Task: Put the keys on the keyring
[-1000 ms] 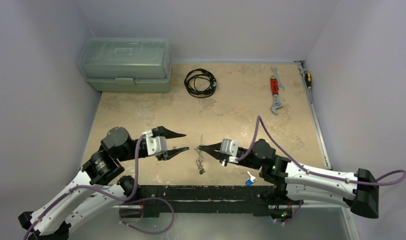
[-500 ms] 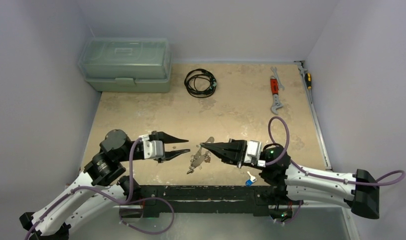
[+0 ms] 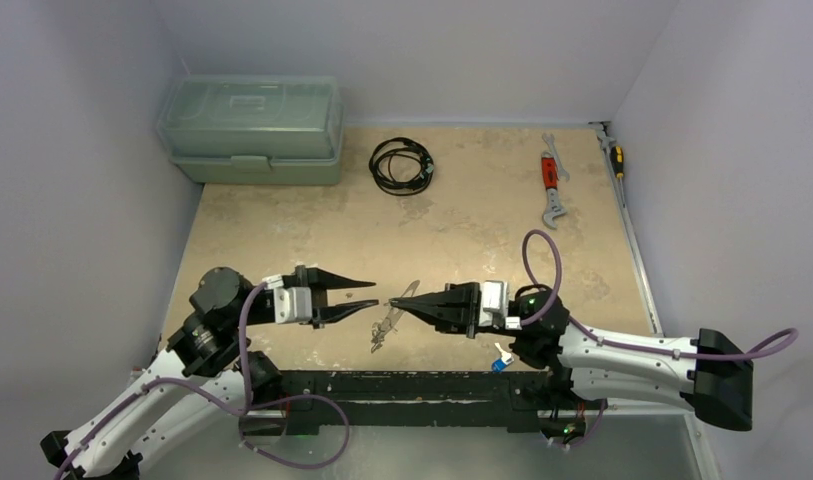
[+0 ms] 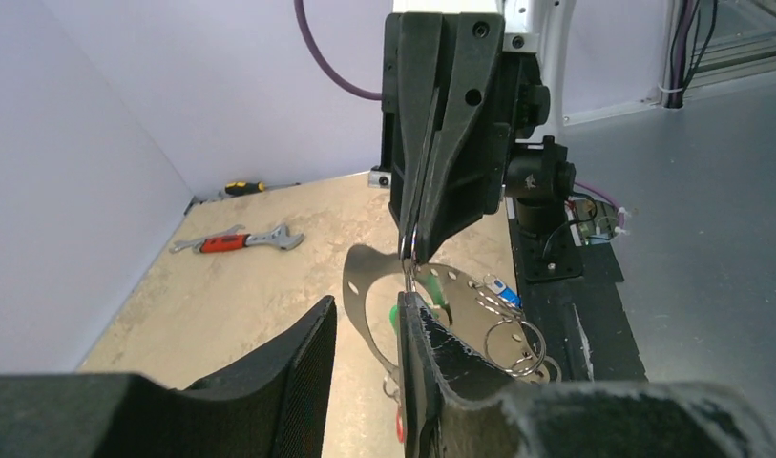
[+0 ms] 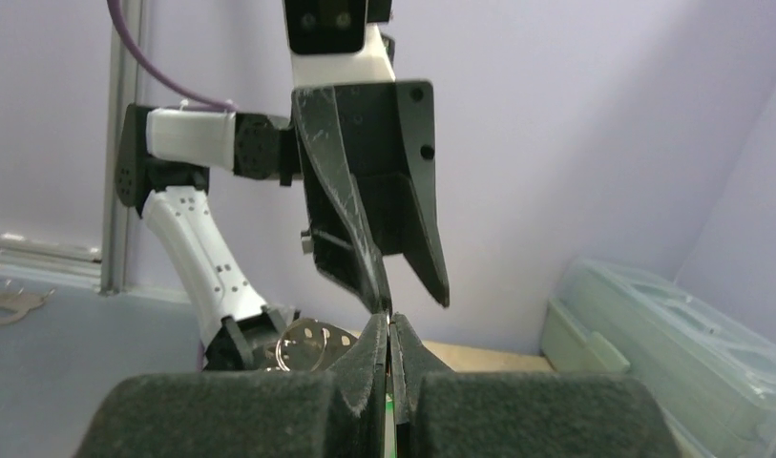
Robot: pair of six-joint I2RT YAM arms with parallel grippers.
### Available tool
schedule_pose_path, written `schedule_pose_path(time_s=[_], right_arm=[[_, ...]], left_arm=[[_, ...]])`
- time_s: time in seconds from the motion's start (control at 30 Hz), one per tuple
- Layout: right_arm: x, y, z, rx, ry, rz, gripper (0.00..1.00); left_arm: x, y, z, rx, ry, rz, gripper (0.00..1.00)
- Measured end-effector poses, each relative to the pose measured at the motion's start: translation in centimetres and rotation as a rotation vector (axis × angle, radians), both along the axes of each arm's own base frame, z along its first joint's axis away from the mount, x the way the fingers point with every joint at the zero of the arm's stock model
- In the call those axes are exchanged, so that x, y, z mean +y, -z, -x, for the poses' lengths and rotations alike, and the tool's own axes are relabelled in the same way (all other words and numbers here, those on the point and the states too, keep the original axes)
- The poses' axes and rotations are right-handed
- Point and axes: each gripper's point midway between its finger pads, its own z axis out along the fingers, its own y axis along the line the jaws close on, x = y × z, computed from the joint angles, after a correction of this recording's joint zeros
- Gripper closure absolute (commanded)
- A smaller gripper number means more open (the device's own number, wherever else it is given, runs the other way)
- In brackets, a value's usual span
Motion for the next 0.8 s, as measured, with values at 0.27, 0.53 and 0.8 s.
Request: schedule_pose_path(time_s=[0.27, 0.53, 0.8], right_arm=[[0.8, 1.6, 0.5, 0.007, -0.038, 0.099, 1.0], [1.1, 2.2, 0.8, 0.001, -0.065, 0.137, 1.0], [1.1, 2.3, 1.0, -0.004, -0.077, 0.143, 1.0]], left_arm=[[-0.6, 0.6, 1.3, 0.011, 0.094, -0.03, 0.73], [-1.5, 2.3, 1.4, 0.075, 0.162, -0.096, 0.76], [-1.5, 2.3, 1.3, 0.086, 0.158, -0.107, 0.58]])
